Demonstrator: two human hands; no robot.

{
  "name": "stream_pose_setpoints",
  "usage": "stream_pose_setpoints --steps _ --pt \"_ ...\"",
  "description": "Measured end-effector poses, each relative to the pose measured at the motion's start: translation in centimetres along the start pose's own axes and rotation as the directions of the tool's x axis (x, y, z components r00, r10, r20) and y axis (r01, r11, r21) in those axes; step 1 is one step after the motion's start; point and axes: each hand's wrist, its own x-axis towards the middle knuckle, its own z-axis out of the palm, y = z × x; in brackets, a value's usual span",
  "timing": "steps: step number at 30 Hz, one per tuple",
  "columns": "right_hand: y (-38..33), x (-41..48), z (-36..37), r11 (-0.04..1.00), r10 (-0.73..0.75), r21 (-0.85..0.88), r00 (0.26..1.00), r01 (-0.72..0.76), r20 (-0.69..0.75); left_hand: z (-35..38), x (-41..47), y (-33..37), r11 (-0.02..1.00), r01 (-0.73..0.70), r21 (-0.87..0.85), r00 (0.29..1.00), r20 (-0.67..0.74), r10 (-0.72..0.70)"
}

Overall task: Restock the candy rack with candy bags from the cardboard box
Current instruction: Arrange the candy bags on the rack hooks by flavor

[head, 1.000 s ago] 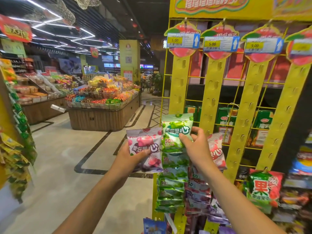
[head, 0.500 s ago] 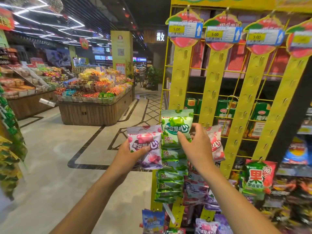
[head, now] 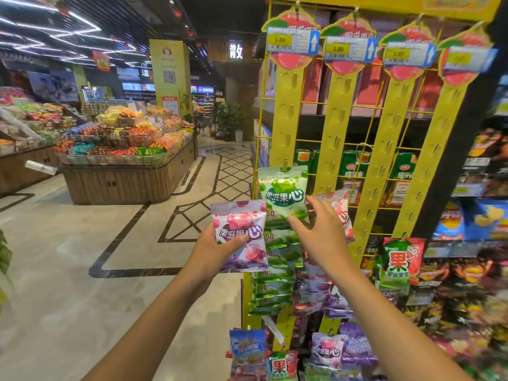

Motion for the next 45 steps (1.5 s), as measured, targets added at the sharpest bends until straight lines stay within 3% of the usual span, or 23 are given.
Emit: stream_pose_setpoints --steps 6,19,31,36,45 --pt "0.7 -2.4 -1.1 0.999 -0.010 -0.037 1.000 0.009 -0.006 1.4 0.0 -0.3 1.000 0.015 -0.007 0.995 0.103 -0.015" --pt "4.6 -6.9 -4.3 0.994 0.002 0.109 0.999 -0.008 0.054 8.0 0.3 -3.8 0.999 -0.053 0.002 0.979 0.197 0.052" --pt "14.5 -10.6 -6.8 0.911 0.254 0.262 0.933 -0.319 0.254 19.5 -2.5 -7.8 0.980 0.177 0.090 0.944 0.265 -0.195" --pt "18.7 -10.7 -8.1 0.864 0.324 0.302 0.905 -0.402 0.276 23.4 -2.1 -10.5 0.963 0.211 0.167 0.950 0.196 -0.242" --pt "24.4 -9.3 -8.4 0.812 0.359 0.368 0.885 -0.452 0.295 27.1 -2.4 -14.5 0.947 0.276 0.164 0.961 -0.060 -0.270"
